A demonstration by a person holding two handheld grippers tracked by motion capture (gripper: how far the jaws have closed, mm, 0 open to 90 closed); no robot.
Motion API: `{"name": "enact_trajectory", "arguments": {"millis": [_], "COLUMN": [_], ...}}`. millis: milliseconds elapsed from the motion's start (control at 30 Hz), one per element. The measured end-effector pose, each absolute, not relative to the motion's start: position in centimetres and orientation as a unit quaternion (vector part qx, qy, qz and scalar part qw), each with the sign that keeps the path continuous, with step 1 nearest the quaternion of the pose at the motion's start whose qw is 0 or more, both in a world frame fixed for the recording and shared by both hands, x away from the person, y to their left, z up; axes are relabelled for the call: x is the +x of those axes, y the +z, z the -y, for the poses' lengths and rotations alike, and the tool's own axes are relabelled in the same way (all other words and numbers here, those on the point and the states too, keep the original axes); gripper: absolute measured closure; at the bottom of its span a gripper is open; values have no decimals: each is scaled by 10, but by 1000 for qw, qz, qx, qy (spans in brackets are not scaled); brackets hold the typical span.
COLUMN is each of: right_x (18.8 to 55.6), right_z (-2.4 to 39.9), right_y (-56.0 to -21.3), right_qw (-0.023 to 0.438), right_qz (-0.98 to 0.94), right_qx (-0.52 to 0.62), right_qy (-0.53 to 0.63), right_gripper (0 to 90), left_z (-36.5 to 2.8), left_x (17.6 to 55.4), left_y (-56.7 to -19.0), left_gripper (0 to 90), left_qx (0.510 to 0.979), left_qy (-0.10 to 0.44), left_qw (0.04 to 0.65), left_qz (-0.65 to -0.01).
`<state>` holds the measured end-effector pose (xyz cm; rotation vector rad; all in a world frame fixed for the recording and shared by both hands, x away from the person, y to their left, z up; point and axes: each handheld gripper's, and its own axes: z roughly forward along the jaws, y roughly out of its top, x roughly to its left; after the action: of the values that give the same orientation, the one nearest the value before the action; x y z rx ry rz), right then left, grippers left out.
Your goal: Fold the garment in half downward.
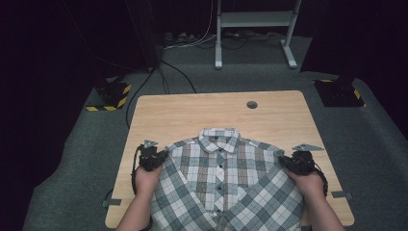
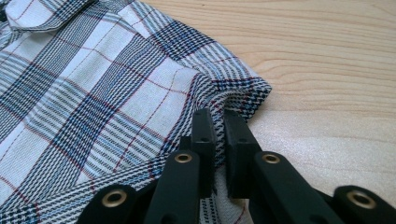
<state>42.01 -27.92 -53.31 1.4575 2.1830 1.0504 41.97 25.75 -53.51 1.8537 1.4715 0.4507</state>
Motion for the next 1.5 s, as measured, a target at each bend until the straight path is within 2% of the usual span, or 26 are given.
{"name": "enact_trajectory", "arguments": {"millis": [100, 167, 367, 600, 667, 700, 800, 933, 967, 1067, 1300, 1500], "right_x": [418, 421, 461, 517, 536, 536, 549, 553, 552, 551, 530, 491], "right_z": [272, 271, 266, 244, 243, 243, 245, 244, 247, 249, 259, 266], "right_y": [-529, -524, -493, -417, -383, -383, -346, -309, -299, -298, -326, -343], "right_qw": [183, 199, 229, 307, 339, 339, 354, 384, 385, 382, 357, 346], "right_qz": [-771, -766, -750, -734, -722, -722, -711, -695, -690, -691, -695, -691], "right_qx": [501, 500, 508, 487, 491, 491, 500, 493, 492, 492, 493, 479], "right_qy": [349, 351, 356, 360, 350, 350, 346, 354, 364, 366, 382, 416], "right_gripper": [853, 854, 857, 859, 859, 859, 859, 859, 859, 859, 858, 858], "left_z": [-257, -263, -269, -264, -263, -263, -260, -257, -256, -258, -267, -271], "left_x": [421, 427, 467, 521, 531, 537, 545, 547, 547, 545, 527, 493], "left_y": [-533, -529, -499, -414, -388, -370, -329, -295, -291, -295, -328, -348], "left_gripper": [861, 863, 867, 868, 868, 868, 868, 867, 866, 866, 866, 865], "left_qx": [723, 711, 696, 670, 675, 678, 676, 661, 663, 664, 674, 688], "left_qy": [181, 184, 188, 235, 257, 269, 292, 303, 300, 285, 243, 228], "left_qw": [349, 353, 363, 393, 380, 375, 380, 411, 412, 424, 451, 476], "left_qz": [-568, -580, -590, -585, -578, -573, -560, -550, -548, -546, -532, -498]}}
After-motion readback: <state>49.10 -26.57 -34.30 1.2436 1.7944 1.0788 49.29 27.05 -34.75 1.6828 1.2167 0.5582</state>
